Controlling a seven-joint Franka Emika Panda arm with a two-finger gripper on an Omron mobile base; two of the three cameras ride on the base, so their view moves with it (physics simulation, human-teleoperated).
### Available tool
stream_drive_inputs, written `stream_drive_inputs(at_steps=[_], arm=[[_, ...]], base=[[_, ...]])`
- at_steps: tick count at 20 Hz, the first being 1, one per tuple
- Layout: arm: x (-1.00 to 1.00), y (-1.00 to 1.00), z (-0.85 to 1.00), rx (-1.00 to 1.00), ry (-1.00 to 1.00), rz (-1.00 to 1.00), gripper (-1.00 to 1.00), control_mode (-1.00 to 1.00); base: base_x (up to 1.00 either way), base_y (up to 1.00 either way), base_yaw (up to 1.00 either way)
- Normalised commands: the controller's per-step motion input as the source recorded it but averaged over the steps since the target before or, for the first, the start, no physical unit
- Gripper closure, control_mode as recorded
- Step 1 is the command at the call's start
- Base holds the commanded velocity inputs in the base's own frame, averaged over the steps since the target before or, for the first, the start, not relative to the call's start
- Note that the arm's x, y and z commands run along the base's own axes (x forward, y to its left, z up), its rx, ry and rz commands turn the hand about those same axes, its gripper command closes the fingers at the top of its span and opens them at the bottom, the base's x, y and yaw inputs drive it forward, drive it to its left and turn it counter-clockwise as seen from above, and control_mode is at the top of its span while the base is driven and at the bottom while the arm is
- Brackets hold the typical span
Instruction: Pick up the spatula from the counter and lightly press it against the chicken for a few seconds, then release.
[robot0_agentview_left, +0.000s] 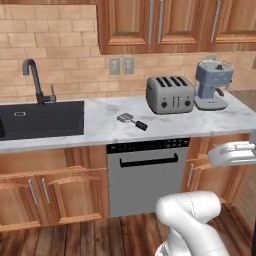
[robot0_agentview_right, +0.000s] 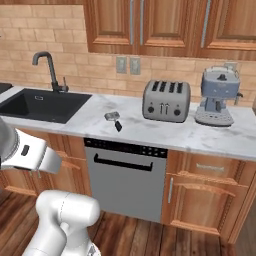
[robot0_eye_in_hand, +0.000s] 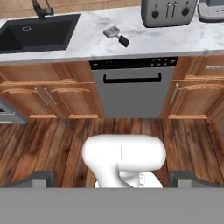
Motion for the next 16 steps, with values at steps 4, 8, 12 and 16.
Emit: stream_drive_inputs(at_steps=[4, 8, 12, 16], arm=[[0.0, 0.0, 0.0, 0.0, 0.0, 0.0, -1.0, 1.0], [0.0, 0.0, 0.0, 0.0, 0.0, 0.0, -1.0, 1.0], [0.0, 0.0, 0.0, 0.0, 0.0, 0.0, -1.0, 1.0], [0.0, 0.0, 0.0, 0.0, 0.0, 0.0, -1.0, 1.0]], base=[[0.37, -0.03, 0.03], [0.36, -0.06, 0.02], [0.34, -0.14, 0.02], [0.29, -0.14, 0.02]])
